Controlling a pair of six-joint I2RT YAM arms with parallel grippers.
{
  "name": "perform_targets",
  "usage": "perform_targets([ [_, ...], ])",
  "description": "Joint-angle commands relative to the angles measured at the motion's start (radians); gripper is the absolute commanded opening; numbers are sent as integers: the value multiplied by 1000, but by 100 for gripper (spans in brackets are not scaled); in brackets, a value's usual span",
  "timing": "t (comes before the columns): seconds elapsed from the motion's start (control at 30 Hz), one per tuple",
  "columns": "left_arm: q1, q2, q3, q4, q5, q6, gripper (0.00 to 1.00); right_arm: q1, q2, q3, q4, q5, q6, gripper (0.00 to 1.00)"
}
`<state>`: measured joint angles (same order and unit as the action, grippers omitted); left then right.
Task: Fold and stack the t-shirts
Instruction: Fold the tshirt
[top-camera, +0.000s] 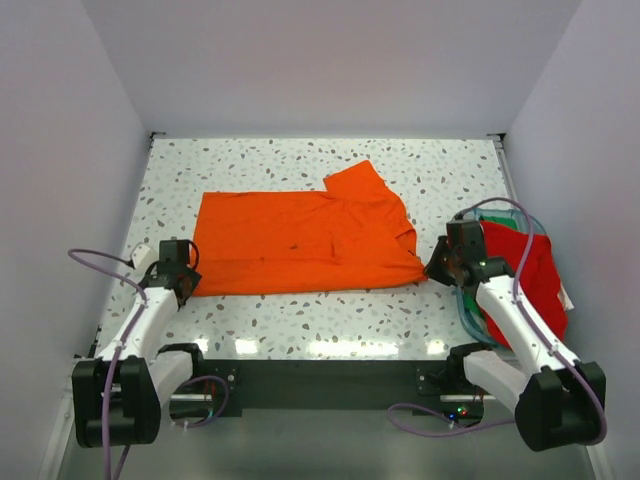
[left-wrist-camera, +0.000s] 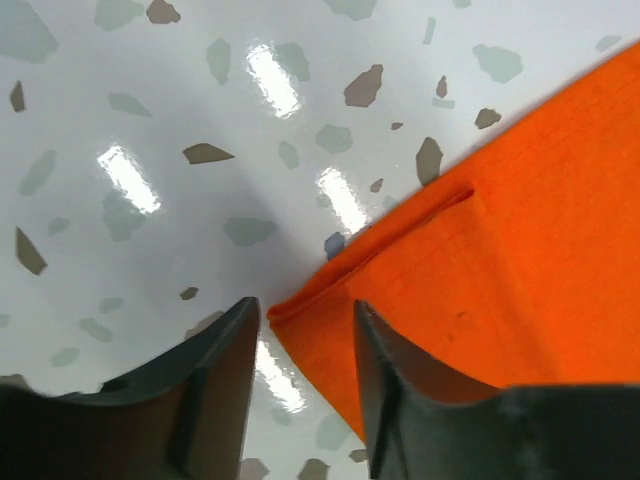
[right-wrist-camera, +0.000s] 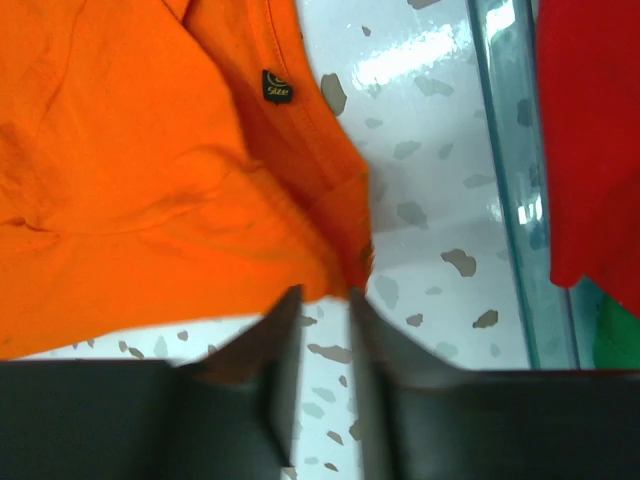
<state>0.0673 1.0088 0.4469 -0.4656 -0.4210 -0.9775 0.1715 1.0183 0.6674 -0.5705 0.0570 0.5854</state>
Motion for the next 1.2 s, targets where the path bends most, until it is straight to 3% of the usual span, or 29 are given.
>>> perform_targets([
  [0.0, 14, -19, 36, -56, -52, -33, 55, -6, -67, -3, -101, -8, -1, 35],
  [0.07, 14, -22, 56, -67, -50, -29, 66, -6, -89, 12, -108, -17, -10, 45],
  [0.1, 12, -25, 88, -68, -50, -12, 67, -6, -95, 21, -94, -17, -22, 53],
  [0.2, 12, -16, 163, -47, -39, 54, 70, -4, -31, 92, -57, -26, -73, 60],
  [0.3, 14, 36, 245, 22, 4, 98, 70, 0, 69, 191, 6, -36, -110, 60],
  [0.5, 11, 356, 505, 154, 97, 238, 66, 3, 368, 382, 226, -87, -145, 60],
  [0.67, 3, 609, 697, 180, 105, 305, 61, 5, 609, 602, 296, -137, -183, 58],
  [1.0, 2, 956, 979, 211, 162, 395, 57, 5, 942, 929, 304, -163, -232, 57],
  [1.17, 2, 1039, 1047, 209, 160, 405, 57, 5, 1062, 1067, 294, -172, -260, 56],
])
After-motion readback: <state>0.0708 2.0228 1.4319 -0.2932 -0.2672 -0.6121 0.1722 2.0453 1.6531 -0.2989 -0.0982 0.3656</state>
